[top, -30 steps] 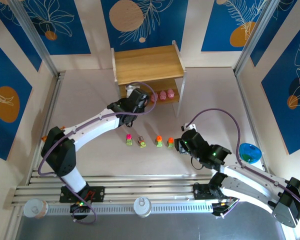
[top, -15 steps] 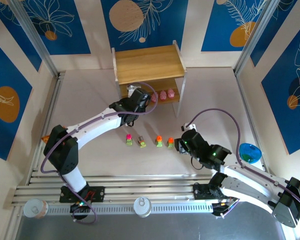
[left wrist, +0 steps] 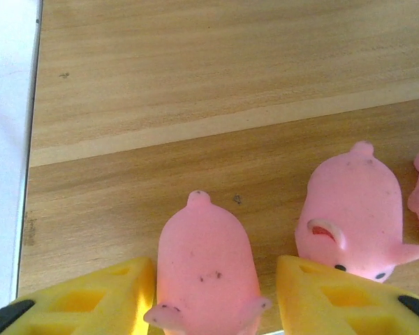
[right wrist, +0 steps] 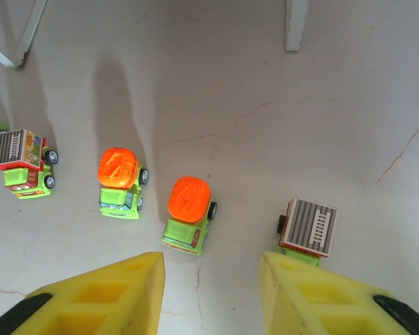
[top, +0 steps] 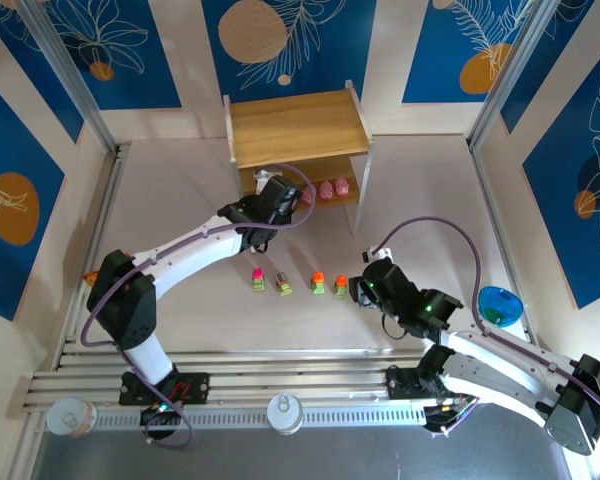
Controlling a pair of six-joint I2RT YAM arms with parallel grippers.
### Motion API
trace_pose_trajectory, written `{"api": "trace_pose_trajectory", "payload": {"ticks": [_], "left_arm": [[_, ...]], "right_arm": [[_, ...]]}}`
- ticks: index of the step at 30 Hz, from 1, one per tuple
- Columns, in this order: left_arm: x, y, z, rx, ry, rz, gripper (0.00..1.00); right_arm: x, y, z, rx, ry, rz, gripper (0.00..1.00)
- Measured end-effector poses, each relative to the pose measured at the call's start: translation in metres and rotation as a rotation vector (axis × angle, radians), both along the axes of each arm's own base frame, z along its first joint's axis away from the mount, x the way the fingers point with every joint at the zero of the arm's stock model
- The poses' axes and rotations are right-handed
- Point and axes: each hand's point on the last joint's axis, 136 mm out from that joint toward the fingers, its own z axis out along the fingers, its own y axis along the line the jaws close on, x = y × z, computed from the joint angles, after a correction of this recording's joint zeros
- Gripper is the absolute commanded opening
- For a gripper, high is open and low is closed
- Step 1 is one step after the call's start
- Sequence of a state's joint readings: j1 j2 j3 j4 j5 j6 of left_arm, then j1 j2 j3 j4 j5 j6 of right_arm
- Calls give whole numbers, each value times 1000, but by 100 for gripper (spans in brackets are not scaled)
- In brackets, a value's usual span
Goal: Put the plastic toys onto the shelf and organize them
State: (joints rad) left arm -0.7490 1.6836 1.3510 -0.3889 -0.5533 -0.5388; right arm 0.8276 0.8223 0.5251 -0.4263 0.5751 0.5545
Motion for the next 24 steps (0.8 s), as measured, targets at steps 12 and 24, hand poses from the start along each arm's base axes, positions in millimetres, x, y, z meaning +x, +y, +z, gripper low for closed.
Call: {"api": "trace_pose_trajectory", "payload": {"ticks": [12, 24], "left_arm": [[-12, -4, 9, -8, -4, -27, 54], [-35, -17, 34, -40, -79, -65, 56]], "right_arm": [[0, 0, 0, 0, 0, 0, 40], [0, 0, 0, 0, 0, 0, 41]]}}
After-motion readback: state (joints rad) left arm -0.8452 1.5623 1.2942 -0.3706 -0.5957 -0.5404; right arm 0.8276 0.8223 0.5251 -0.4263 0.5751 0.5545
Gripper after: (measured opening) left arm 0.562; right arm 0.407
